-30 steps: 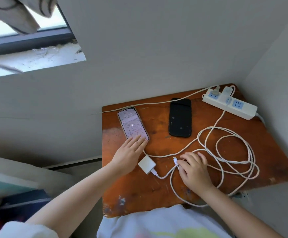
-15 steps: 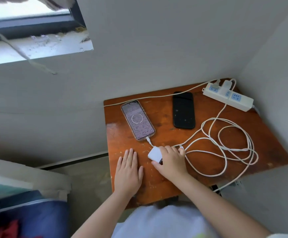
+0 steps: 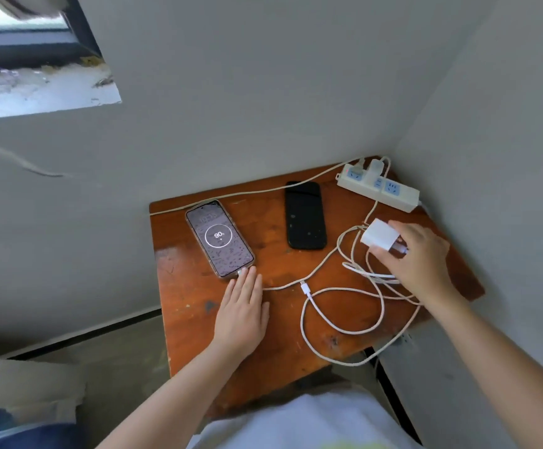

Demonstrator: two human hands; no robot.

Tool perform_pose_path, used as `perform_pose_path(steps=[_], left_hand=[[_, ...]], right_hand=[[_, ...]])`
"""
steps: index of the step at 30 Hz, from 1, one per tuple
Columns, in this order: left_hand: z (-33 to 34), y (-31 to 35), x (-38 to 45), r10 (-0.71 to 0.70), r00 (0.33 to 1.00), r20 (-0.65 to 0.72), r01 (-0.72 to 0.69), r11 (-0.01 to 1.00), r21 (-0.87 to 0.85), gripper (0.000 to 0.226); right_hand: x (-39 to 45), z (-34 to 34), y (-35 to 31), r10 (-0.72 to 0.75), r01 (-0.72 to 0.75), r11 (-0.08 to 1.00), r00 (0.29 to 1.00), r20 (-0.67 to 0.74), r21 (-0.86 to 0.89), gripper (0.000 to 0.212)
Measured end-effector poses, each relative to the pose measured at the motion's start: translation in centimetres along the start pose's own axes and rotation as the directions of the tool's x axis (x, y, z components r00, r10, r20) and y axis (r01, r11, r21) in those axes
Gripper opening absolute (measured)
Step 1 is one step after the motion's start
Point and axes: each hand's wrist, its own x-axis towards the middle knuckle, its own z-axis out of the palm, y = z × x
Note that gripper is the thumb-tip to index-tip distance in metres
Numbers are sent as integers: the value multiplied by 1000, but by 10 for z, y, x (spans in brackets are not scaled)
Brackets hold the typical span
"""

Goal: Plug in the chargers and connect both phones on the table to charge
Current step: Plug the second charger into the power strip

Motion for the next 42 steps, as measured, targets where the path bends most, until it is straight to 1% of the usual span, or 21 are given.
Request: perform_pose_path(steps=[2, 3, 5, 7, 11, 14, 16, 17, 20, 22, 30, 36, 40, 42], left_hand=[[-1, 17, 29, 40, 999, -24, -40, 999, -2, 54], [0, 25, 43, 35, 999, -32, -36, 999, -10, 54], [3, 38, 68, -15, 999, -37, 14, 999, -30, 55], [8, 49, 90, -95, 995, -31, 94, 995, -44, 57], [17, 72, 124, -207, 978, 10, 207, 978, -20, 67], [25, 82, 132, -337, 942, -9, 336, 941, -29, 78], [30, 83, 130, -402, 915, -18, 402, 915, 26, 87], [32, 83, 130, -418, 908, -19, 418, 907, 53, 91], [34, 83, 132, -428, 904, -18, 427, 900, 83, 101], [34, 83, 133, -423, 906, -16, 423, 903, 79, 104], [35, 86, 133, -429, 902, -44, 431, 900, 66, 105], [36, 88, 131, -436, 899, -49, 439, 897, 60, 103], [36, 88, 131, -441, 896, -49, 443, 895, 46, 102], [36, 88, 132, -441, 896, -49, 443, 895, 46, 102]], right_hand=[[20, -3, 24, 45, -45, 998, 999, -4, -35, 50], [30, -3, 37, 52, -52, 997, 999, 0, -63, 50], [52, -4, 60, 66, -64, 990, 998, 15, -123, 50], [73, -2, 81, 81, -74, 982, 996, 34, -175, 51], [113, 7, 113, -6, 32, 963, 995, 97, -266, 51], [143, 13, 131, -27, 70, 957, 988, 151, -282, 51], [161, 17, 140, -39, 100, 948, 979, 201, -303, 52], [169, 19, 144, -64, 138, 937, 971, 231, -320, 51], [189, 24, 147, -148, 259, 901, 937, 316, -348, 51], [200, 23, 148, -177, 312, 883, 913, 366, -351, 50], [220, 16, 142, -353, 534, 773, 811, 467, -343, 30], [223, 16, 135, -418, 617, 694, 765, 490, -371, 30], [224, 13, 136, -413, 629, 687, 750, 517, -364, 30], [222, 11, 135, -399, 620, 683, 759, 514, -386, 32]])
